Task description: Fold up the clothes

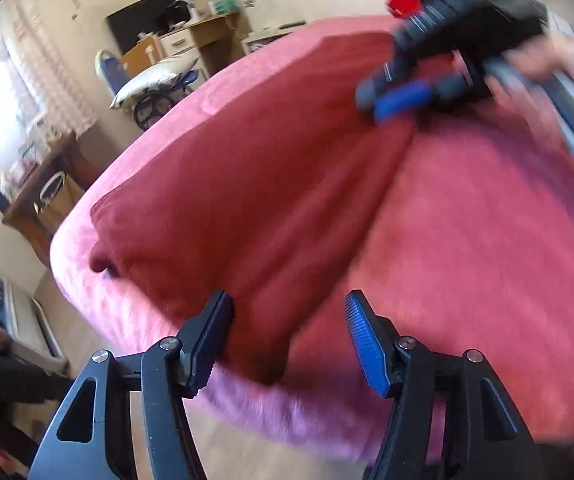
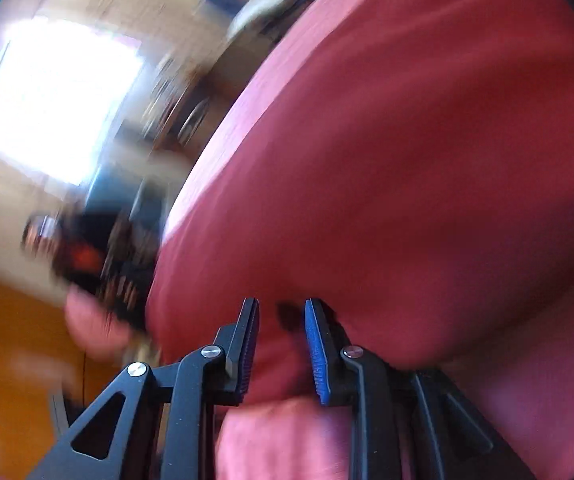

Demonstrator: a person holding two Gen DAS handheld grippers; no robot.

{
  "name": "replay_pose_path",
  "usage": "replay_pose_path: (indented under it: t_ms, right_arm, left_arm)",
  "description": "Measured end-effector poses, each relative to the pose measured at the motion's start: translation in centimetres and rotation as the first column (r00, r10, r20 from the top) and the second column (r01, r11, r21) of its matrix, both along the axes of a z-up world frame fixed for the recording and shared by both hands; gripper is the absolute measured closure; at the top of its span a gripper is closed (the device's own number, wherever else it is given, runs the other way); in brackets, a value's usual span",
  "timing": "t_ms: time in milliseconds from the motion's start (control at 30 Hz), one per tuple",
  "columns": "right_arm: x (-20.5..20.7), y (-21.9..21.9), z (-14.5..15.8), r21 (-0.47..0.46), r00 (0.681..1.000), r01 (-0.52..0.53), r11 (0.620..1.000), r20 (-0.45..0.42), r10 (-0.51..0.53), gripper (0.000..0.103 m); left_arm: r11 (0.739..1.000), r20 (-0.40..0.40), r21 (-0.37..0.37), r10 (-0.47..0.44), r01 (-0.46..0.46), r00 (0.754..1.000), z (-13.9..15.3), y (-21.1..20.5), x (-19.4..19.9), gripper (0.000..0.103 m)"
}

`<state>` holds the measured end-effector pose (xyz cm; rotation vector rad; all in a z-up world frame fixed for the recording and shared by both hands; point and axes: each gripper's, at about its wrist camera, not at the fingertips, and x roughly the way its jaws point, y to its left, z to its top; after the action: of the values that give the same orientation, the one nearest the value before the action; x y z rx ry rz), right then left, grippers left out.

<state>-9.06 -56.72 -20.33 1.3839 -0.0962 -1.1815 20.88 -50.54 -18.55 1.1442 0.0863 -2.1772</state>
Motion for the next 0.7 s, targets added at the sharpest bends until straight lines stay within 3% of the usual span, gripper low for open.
replay_pose_path:
  t_ms: [67,100,233,267,300,367,400,500,533,567,700]
  right_arm:
    - [-3.0,1.1,0.7,-0.003,0.991,0.129,0.992,0.04,-0.129,0.078]
    - [-3.5,1.8,1.6,0.003,0.986,0.162,0.987,0.022,-0.162,0.071]
    - [-0.8,4.6,6.5,0.007,0.975,0.126,0.992,-0.184,-0.123,0.06]
    - [0.5,5.2,7.6,0.011,0.964,0.109,0.994,-0.247,-0.103,0.051]
    - [1.7,5.8,8.8,0.017,0.948,0.093,0.996,-0.308,-0.083,0.042]
    - [4.3,7.0,11.1,0.031,0.904,0.062,0.998,-0.426,-0.043,0.034]
    - [5.5,7.6,12.2,0.04,0.876,0.047,0.998,-0.482,-0.022,0.033]
    - [8.6,9.5,14.3,0.027,0.819,0.02,0.999,-0.574,-0.001,0.029]
    - [9.6,9.7,14.6,0.03,0.802,0.011,0.999,-0.597,0.009,0.027]
    - [10.7,9.9,15.0,0.033,0.785,0.001,0.999,-0.62,0.019,0.018]
    - [13.5,11.4,16.1,-0.001,0.701,-0.035,0.999,-0.713,0.024,0.016]
  left_arm:
    - [0.998,0.002,0.044,0.043,-0.043,0.999,0.8,-0.4,0.0,0.039]
    - [0.995,0.005,0.066,0.081,-0.081,0.997,1.2,-0.7,0.1,0.036]
    - [0.943,-0.021,0.185,0.286,-0.278,0.958,3.9,-2.3,0.2,0.033]
    - [0.928,-0.042,0.208,0.325,-0.31,0.945,4.9,-2.5,0.3,0.033]
    - [0.913,-0.064,0.229,0.361,-0.338,0.93,5.8,-2.6,0.4,0.033]
    - [0.888,-0.097,0.229,0.429,-0.4,0.898,7.7,-2.3,0.9,0.028]
    - [0.874,-0.112,0.225,0.462,-0.43,0.88,8.6,-2.1,1.2,0.023]
    - [0.839,-0.129,0.214,0.532,-0.5,0.837,10.6,-1.6,1.5,0.023]
    - [0.828,-0.128,0.219,0.548,-0.516,0.826,11.0,-1.5,1.6,0.023]
    - [0.82,-0.131,0.229,0.56,-0.525,0.818,11.4,-1.1,1.8,0.023]
    - [0.81,-0.179,0.253,0.577,-0.529,0.797,13.3,0.5,2.2,0.023]
